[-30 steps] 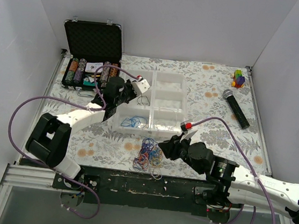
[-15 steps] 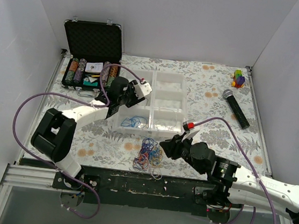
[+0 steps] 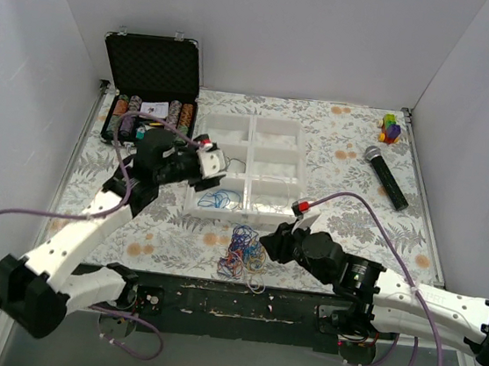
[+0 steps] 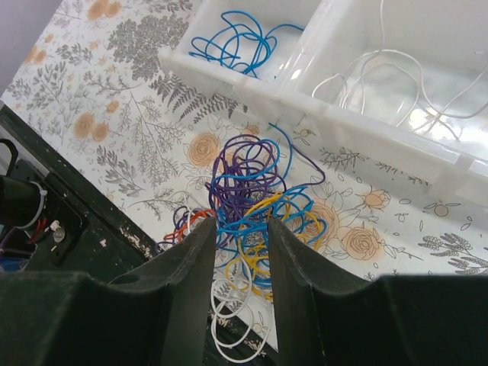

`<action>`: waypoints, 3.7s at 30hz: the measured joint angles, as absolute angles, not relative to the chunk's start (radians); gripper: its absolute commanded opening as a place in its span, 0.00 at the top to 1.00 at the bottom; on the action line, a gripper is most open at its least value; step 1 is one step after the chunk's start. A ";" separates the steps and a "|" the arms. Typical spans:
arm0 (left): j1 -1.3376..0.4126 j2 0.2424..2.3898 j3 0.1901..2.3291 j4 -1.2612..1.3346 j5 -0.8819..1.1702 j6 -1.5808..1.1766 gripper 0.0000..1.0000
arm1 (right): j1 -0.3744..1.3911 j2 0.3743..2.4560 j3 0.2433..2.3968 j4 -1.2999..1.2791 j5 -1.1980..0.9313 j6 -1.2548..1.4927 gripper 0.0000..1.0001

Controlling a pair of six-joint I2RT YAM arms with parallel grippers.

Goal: Untangle the cables
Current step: Place the cable in the bin, then untie the cable.

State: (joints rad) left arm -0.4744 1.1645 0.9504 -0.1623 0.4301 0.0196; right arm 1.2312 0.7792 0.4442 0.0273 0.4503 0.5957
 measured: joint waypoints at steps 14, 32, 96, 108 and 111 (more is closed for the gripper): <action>-0.706 1.049 0.670 -0.355 0.733 -0.115 0.31 | 1.224 0.805 0.404 0.025 0.436 0.649 0.53; -0.768 1.240 0.672 -0.200 0.707 -0.232 0.60 | 1.223 0.741 0.376 0.016 0.443 0.659 0.54; -0.768 1.001 1.630 -0.358 0.497 -0.028 1.00 | 1.217 1.145 0.419 0.214 0.342 0.663 0.44; -0.768 0.957 1.605 -0.352 0.519 -0.022 1.00 | 1.217 1.025 0.419 0.209 0.342 0.666 0.36; -0.768 0.936 1.550 -0.364 0.535 -0.022 1.00 | 1.217 0.929 0.429 0.212 0.344 0.640 0.35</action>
